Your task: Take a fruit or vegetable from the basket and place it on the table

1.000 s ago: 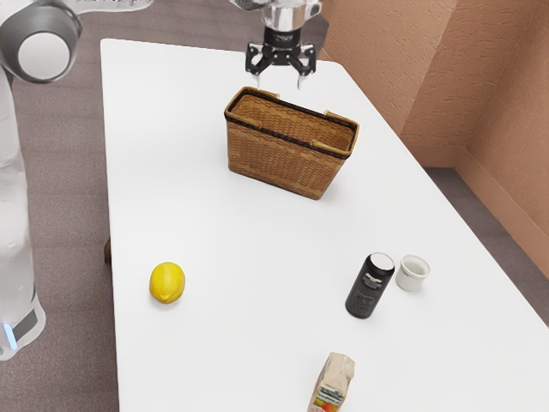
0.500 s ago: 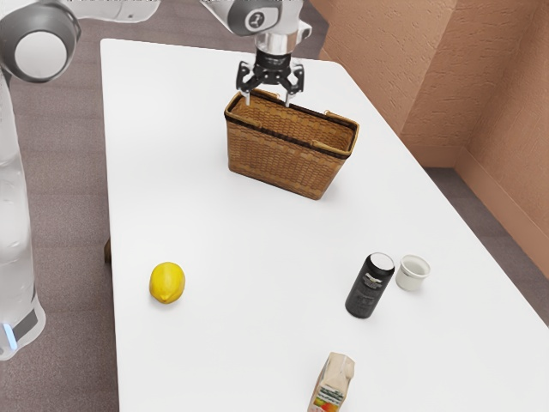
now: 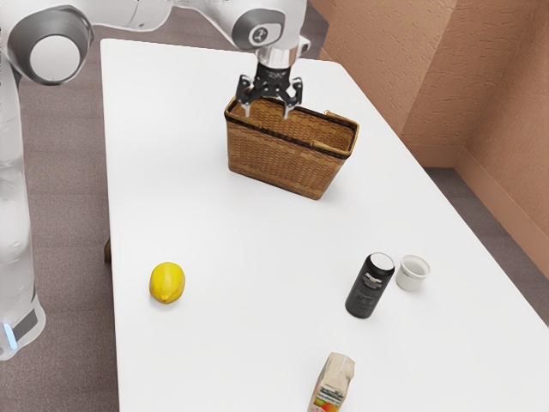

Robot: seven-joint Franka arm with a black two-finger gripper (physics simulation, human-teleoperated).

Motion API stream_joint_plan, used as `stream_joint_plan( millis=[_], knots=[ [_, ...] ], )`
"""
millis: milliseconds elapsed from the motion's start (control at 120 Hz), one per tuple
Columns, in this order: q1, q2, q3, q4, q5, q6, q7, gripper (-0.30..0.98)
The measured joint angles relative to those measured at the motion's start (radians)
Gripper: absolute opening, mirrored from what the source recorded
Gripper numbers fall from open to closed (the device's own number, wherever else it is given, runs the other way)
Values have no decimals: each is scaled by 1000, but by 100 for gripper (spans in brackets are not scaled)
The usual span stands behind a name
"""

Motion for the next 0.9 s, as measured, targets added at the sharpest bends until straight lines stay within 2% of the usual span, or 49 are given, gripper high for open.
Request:
stream_joint_plan(
  millis=[383, 617, 900],
  knots=[
    [49, 76, 1, 9, -3, 60, 5, 69],
    [46, 106, 1, 21, -5, 75, 9, 69],
    [62, 133, 1, 22, -43, 88, 13, 69]
  ],
)
